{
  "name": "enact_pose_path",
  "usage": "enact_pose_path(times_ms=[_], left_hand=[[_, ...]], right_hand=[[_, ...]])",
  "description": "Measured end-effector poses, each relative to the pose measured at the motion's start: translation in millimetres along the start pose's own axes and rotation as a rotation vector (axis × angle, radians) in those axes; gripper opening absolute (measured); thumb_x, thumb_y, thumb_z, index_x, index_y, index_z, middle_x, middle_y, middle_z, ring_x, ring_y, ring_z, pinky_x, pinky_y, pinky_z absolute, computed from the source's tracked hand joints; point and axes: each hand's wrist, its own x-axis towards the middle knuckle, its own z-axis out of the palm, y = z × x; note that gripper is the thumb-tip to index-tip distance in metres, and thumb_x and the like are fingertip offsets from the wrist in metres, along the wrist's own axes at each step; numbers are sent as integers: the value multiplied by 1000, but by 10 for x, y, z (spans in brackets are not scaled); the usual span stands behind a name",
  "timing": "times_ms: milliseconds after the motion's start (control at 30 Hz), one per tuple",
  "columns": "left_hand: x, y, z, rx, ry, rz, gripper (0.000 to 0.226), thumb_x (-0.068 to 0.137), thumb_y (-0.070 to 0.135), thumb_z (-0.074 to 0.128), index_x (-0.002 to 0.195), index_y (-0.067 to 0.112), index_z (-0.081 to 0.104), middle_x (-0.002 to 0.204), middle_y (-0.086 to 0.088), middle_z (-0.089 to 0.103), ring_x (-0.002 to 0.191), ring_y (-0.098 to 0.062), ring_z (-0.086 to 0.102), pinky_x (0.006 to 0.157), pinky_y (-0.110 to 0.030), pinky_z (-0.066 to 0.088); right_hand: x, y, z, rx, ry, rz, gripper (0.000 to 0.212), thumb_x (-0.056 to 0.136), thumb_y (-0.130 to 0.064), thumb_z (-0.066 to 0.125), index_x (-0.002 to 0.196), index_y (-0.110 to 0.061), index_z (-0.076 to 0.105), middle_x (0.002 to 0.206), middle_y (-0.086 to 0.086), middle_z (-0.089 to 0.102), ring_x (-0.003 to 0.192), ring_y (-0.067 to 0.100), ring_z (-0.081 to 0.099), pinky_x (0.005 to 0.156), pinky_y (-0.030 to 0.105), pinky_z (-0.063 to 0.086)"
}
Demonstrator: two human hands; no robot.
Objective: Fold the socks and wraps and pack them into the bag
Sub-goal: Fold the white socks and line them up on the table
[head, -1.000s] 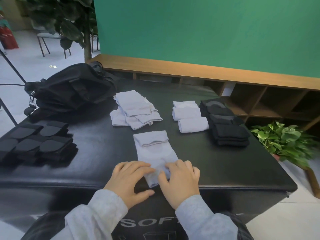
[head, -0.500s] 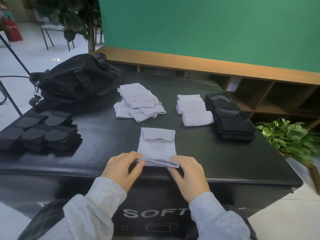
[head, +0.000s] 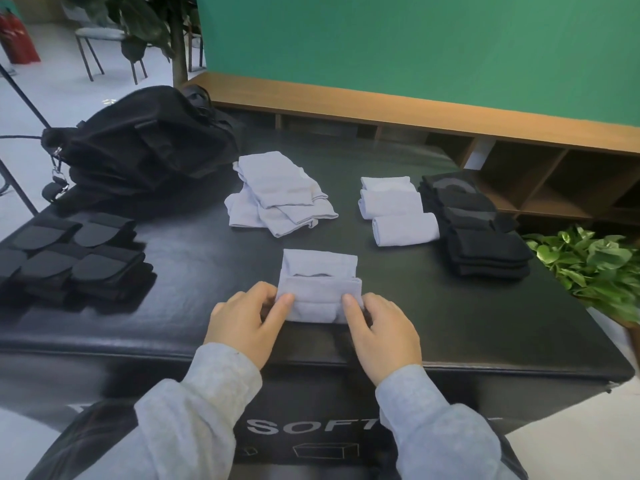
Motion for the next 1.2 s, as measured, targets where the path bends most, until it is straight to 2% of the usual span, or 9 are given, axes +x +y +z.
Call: enact_pose_path(times_ms=[267, 400, 500, 567, 667, 833, 967, 1100, 1200], left_hand=[[20, 125, 22, 209, 99, 32, 27, 88, 35, 54, 69, 22, 41, 68, 7, 49, 66, -15, 47, 72, -30, 33], [25, 34, 69, 180, 170, 134, 15, 84, 19, 64, 83, 27, 51, 97, 8, 56, 93, -19, 46, 75, -31, 32], [33, -49, 105, 186, 175, 328, 13, 86, 23, 56, 90, 33, 62, 108, 16, 59, 113, -10, 39, 83, -33, 28], [44, -67, 101, 220, 103, 368, 23, 84, 43, 43, 94, 38, 63, 107, 21, 60, 116, -4, 38, 86, -30, 26], [41, -60, 97, 332, 51, 408, 44, 73, 64, 43, 101, 36, 62, 108, 20, 59, 113, -4, 39, 87, -28, 31], [37, -46, 57, 222, 51, 360, 36, 72, 42, 45, 103, 32, 60, 107, 19, 58, 105, -5, 41, 85, -32, 33], [50, -107, 27, 129, -29, 266, 42, 78, 7, 51, 113, 29, 59, 108, 18, 52, 111, -10, 43, 96, -31, 34], [45, -140, 11, 60, -58, 209, 31, 86, 13, 55, 108, 34, 59, 108, 10, 58, 105, -14, 49, 91, -32, 44], [26, -84, -18, 20, -77, 244, 19, 88, 19, 56, 95, 35, 58, 98, 11, 59, 96, -5, 48, 83, -22, 41]], right_hand=[[48, -8, 71, -127, 32, 21, 30, 92, -41, 46, 75, -17, 44, 75, -7, 45, 71, 16, 50, 71, 33, 48], [10, 46, 139, -79, 155, -61, 14, 90, -26, 55, 103, -24, 51, 105, -10, 48, 87, 13, 53, 71, 27, 45], [6, 127, 217, -50, 267, -174, 21, 81, -9, 65, 95, -25, 61, 117, -9, 52, 94, 13, 47, 63, 30, 49], [5, 141, 218, -80, 242, -218, 13, 84, -22, 58, 94, -28, 64, 118, -14, 56, 97, 9, 43, 70, 29, 48], [-23, 119, 198, -190, 141, -253, 38, 78, -47, 43, 106, -31, 63, 119, -18, 57, 103, 5, 41, 80, 25, 36], [-16, 131, 98, -132, -30, -240, 41, 80, -29, 49, 121, -32, 52, 128, -23, 43, 116, 3, 35, 88, 17, 19], [-14, 140, 99, -66, 36, -231, 33, 81, -17, 56, 111, -29, 57, 113, -19, 52, 105, 8, 44, 85, 17, 25], [-9, 199, 163, -27, 108, -212, 19, 80, -19, 65, 97, -28, 62, 95, -18, 44, 91, 9, 42, 75, 23, 43], [-27, 213, 164, 18, 162, -212, 15, 75, -20, 69, 86, -27, 61, 101, -18, 38, 94, 6, 34, 70, 11, 35]])
